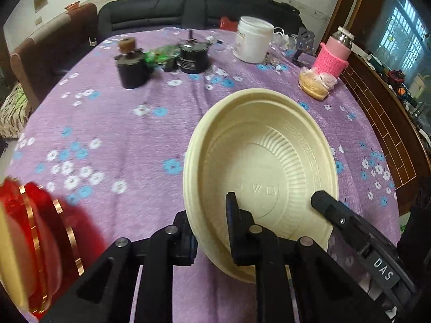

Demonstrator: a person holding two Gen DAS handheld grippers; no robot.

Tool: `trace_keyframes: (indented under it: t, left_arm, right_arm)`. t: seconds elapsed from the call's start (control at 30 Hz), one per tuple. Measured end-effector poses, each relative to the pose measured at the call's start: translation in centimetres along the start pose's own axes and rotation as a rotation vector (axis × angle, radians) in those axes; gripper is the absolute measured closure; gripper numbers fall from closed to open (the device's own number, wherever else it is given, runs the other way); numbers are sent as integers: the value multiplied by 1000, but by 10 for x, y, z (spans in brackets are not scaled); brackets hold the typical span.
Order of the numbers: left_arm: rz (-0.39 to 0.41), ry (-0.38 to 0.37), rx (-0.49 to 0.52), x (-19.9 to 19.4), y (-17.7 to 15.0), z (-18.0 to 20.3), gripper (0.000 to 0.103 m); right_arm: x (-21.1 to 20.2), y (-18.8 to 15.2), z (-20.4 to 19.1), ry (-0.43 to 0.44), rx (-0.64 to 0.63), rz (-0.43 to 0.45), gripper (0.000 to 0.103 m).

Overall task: Organize plates and bowls
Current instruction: 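Carry the second beige bowl with the left tool to the stack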

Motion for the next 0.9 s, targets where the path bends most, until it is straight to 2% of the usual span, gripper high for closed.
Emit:
trace_keyframes:
  t: [0.23,0.47,0.77,0.9]
  left_arm:
    - [50,-18,-16,-52,-16,-20,85]
    - [90,-36,-63,-102,-29,-49,81]
    - [172,62,-126,-176,-39,-116,80]
    - [193,109,-172,-194,-45,-150,80]
  right_arm:
    - [-29,-11,-45,51,-49,36,85]
    - [-52,-16,-107,70,-165,53,84]
    - [-48,-35,-203,140,-290,27,84]
    - [-36,-47,-243,149,-355,8,84]
Point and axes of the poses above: each gripper's, at about its wrist camera, not at the fingertips, and x roughly the way its jaws point, z to its right, y to its top, the point moved 7 cm from there along x, roughly the way its jaws point, and after that the axes turned 12 degrees about -y, right-handed, at the moved point
